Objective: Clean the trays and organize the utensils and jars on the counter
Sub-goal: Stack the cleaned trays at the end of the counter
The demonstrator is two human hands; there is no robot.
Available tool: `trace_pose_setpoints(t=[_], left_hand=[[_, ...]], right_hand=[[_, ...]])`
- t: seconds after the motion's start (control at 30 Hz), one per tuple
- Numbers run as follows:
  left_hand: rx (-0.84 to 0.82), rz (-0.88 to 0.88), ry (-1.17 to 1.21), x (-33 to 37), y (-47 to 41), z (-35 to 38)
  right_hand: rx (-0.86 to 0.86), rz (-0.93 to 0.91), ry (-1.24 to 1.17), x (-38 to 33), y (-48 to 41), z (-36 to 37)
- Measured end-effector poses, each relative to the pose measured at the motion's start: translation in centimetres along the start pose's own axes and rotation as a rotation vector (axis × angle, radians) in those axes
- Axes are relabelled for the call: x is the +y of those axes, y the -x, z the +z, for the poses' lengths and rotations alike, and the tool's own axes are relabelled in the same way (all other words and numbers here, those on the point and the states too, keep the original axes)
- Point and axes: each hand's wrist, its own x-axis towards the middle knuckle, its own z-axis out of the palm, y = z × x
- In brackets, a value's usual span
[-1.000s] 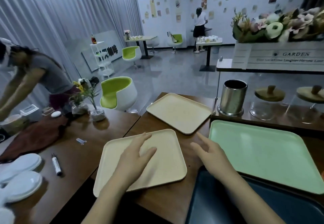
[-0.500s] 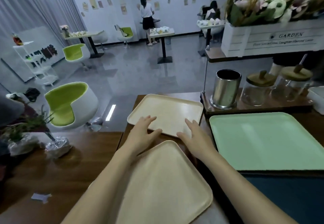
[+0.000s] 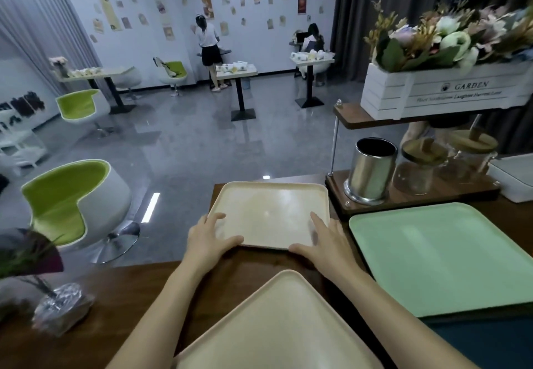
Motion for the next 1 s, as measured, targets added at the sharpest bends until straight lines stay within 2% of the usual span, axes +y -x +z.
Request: trace_pose_setpoints(t=[0.17,0.37,0.47,0.77,0.9,1.0], left_hand=[[0.134,-0.015,0.06,-0.6,0.4,0.6],[0.139,-0.025,0.009,-0.3,1.3,2.2],[0.159,-0.027,-0.036,0.0,1.6,2.7],[0.133,0.019,-0.041,-0.2,1.6,3.0],[0.067,-0.019,-0.007,0.0,4.2,1.0],[0.068,-0.043,-0.001,-0.2,9.2,-0.7]], right_hand=[[-0.094,-0.06,-0.054,-0.6,-3.1,-1.3],[-0.176,-0.039,0.059,-0.7,-5.0,-1.8],[-0.126,-0.059,0.168,-0.2,-5.0,-0.9],[-0.084,-0.049,0.193,0.3,-3.6,-0.5],[-0.026,-0.18,0.101,0.2,-0.7,-1.6],[-0.106,-0.336,0.081,1.3,3.9,-3.5]])
